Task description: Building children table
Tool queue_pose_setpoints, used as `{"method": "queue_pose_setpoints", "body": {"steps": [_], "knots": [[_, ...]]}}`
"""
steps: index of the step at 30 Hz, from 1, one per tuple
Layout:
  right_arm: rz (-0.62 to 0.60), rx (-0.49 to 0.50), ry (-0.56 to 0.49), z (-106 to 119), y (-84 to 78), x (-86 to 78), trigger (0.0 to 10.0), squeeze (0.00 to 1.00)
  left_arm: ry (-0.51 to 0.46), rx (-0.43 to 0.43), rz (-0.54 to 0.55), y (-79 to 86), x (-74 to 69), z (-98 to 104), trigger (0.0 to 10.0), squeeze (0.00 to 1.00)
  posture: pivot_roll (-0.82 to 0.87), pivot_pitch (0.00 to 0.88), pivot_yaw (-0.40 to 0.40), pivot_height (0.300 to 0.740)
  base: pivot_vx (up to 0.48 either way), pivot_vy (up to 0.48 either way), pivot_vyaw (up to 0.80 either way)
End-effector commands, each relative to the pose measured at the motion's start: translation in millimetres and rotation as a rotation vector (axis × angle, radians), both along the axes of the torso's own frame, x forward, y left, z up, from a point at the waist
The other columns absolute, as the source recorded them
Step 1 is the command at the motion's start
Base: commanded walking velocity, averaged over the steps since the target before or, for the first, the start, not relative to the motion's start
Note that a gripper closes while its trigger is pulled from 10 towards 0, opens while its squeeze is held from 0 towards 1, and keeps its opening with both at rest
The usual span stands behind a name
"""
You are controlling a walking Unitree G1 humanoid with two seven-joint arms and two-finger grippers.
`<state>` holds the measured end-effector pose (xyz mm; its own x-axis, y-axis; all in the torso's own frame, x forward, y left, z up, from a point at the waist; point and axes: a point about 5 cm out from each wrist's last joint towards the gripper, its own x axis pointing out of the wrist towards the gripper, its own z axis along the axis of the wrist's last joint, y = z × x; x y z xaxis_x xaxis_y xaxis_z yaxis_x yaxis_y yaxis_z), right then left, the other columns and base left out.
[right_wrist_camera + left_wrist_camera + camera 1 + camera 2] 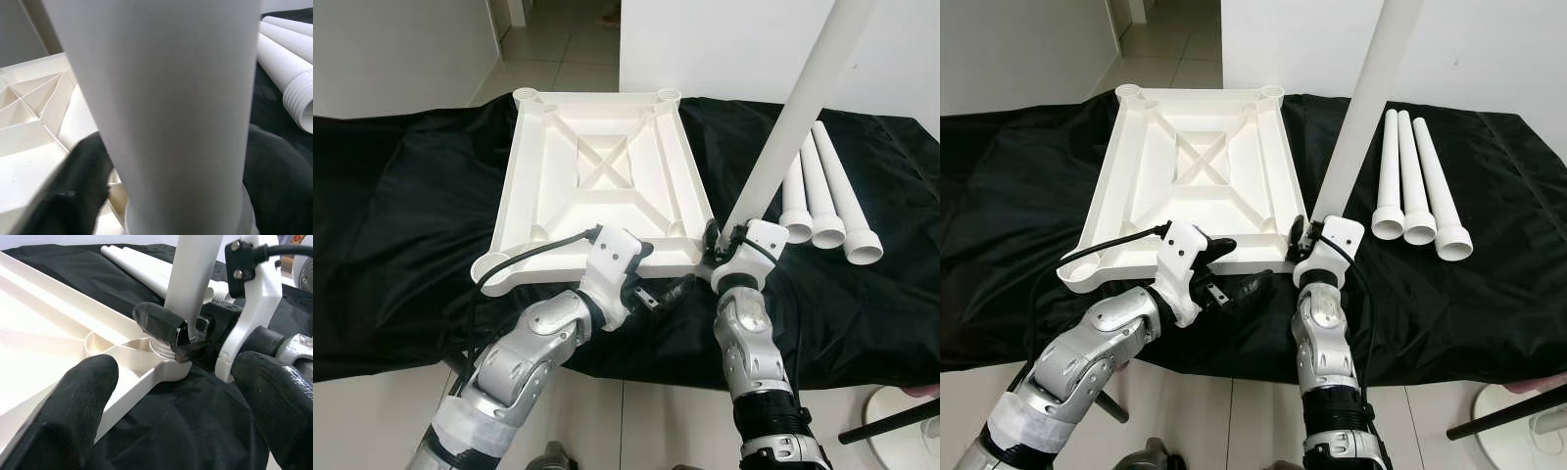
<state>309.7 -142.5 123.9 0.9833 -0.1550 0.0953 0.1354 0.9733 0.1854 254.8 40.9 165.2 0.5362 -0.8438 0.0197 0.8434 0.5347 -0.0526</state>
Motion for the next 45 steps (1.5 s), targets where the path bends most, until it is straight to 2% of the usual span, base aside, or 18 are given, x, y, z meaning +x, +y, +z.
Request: {"method": "queue_pose_setpoints", "body": {"steps": [1,5,6,10,14,24,25,26,27,30,31,32,33,35,40,41,42,45], "knots": [[0.029,0.000,-0.038,5,-4.6,0.5,10.0,1.00,-0.012,-0.012,-0.065,-1.5,-2.9,4,10.0,0.00,0.01,0.000,0.016,0.740,0.000,0.000,0.00],[0.072,-0.030,-0.059,10,-14.9,2.6,10.0,1.00,-0.013,-0.013,-0.066,-2.0,-2.2,5,10.0,0.00,0.01,0.000,0.017,0.740,0.000,0.000,0.00],[0.119,-0.064,-0.061,10,-21.5,3.5,10.0,0.00,-0.014,-0.012,-0.067,-1.9,-2.1,5,10.0,0.00,0.01,0.000,0.017,0.740,0.000,0.000,0.00],[0.224,-0.128,-0.071,14,-38.6,5.9,10.0,0.00,-0.014,-0.008,-0.071,-0.7,-1.4,6,10.0,0.00,0.01,0.000,0.025,0.740,0.000,0.000,0.00],[0.305,-0.159,-0.074,16,-45.1,7.8,10.0,0.00,-0.012,-0.006,-0.076,-0.3,-1.2,7,10.0,0.00,0.01,0.000,0.028,0.740,0.000,0.000,0.00],[0.610,-0.293,-0.045,17,-41.7,20.4,10.0,0.00,0.000,-0.006,-0.107,-2.5,-1.0,9,10.0,0.00,0.00,0.000,0.049,0.740,0.000,0.000,0.00],[0.647,-0.304,-0.036,17,-39.9,22.4,8.6,0.00,-0.001,-0.004,-0.107,-2.3,-0.4,10,10.0,0.00,0.00,0.000,0.049,0.740,0.000,0.000,0.00],[0.647,-0.304,-0.036,17,-39.9,22.4,8.6,0.00,-0.001,-0.004,-0.107,-2.3,-0.4,10,10.0,0.00,0.00,0.000,0.049,0.740,0.000,0.000,0.00],[0.677,-0.330,-0.026,16,-38.2,25.0,5.7,0.00,-0.002,-0.003,-0.106,-1.6,0.1,10,10.0,0.00,0.00,0.000,0.054,0.740,0.000,0.000,0.00],[0.696,-0.351,-0.009,15,-38.4,27.5,4.9,0.00,-0.003,-0.002,-0.106,-1.3,0.1,10,10.0,0.00,0.00,0.000,0.054,0.740,0.000,0.000,0.00],[0.714,-0.362,0.011,13,-39.6,29.6,2.7,0.00,-0.004,-0.001,-0.106,-1.2,0.1,10,10.0,0.00,0.01,0.000,0.053,0.740,0.000,0.000,0.00],[0.725,-0.378,0.032,10,-41.5,30.6,1.3,0.00,-0.005,0.000,-0.107,-1.3,0.2,11,10.0,0.00,0.01,0.000,0.053,0.740,0.000,0.000,0.00],[0.725,-0.378,0.032,10,-41.5,30.6,1.3,0.00,-0.005,0.000,-0.107,-1.3,0.2,11,10.0,0.00,0.01,0.000,0.053,0.740,0.000,0.000,0.00],[0.737,-0.380,0.061,5,-45.9,30.8,0.0,0.00,-0.005,0.001,-0.106,-1.2,0.3,11,10.0,0.00,0.01,0.000,0.050,0.740,0.000,0.000,0.00],[0.741,-0.322,0.079,-3,-49.8,27.3,0.0,0.00,-0.005,-0.001,-0.104,-0.4,-0.3,12,10.0,0.00,0.02,0.000,0.048,0.740,0.000,0.000,0.00],[0.736,-0.302,0.083,-5,-50.5,26.3,1.8,0.00,-0.004,-0.001,-0.104,-0.3,-0.6,12,10.0,0.00,0.02,0.000,0.049,0.740,0.000,0.000,0.00],[0.737,-0.270,0.083,-10,-50.0,23.6,10.0,0.00,-0.003,-0.003,-0.104,-0.1,-1.2,12,10.0,0.00,0.01,0.000,0.050,0.740,0.000,0.000,0.00],[0.733,-0.261,0.083,-11,-49.5,22.4,10.0,0.00,-0.003,-0.003,-0.105,-0.1,-1.6,12,10.0,0.00,0.01,0.000,0.052,0.740,0.000,0.000,0.00]]}}
